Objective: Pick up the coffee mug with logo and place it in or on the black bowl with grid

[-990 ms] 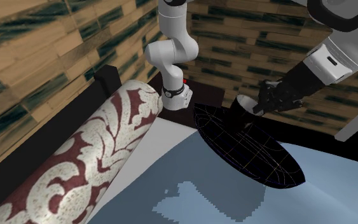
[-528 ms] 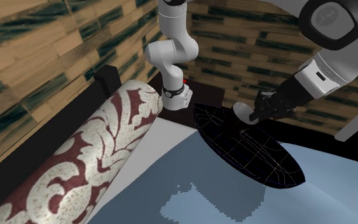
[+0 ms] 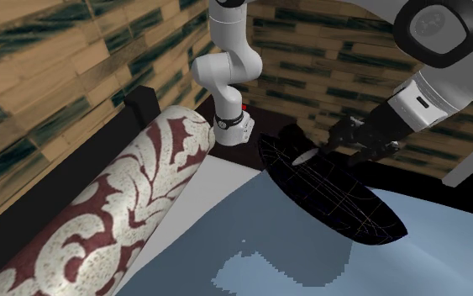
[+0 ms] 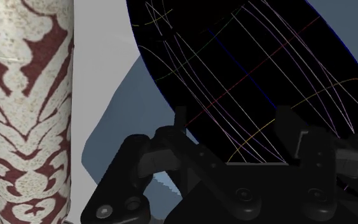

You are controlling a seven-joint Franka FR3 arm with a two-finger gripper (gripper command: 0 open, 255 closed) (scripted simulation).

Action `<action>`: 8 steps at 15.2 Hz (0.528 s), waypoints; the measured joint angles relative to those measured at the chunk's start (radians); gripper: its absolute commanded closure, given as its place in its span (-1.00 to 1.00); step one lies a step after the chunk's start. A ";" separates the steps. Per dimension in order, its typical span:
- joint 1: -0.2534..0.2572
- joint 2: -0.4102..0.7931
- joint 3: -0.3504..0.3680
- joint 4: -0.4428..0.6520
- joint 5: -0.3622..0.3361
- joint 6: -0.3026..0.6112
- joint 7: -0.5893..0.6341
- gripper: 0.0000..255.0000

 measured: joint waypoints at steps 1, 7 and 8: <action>0.000 0.000 0.000 0.000 0.000 0.000 0.000 -1.00; 0.025 0.042 0.009 0.111 -0.015 -0.079 0.006 -1.00; 0.035 0.056 0.012 0.152 -0.020 -0.109 0.007 -1.00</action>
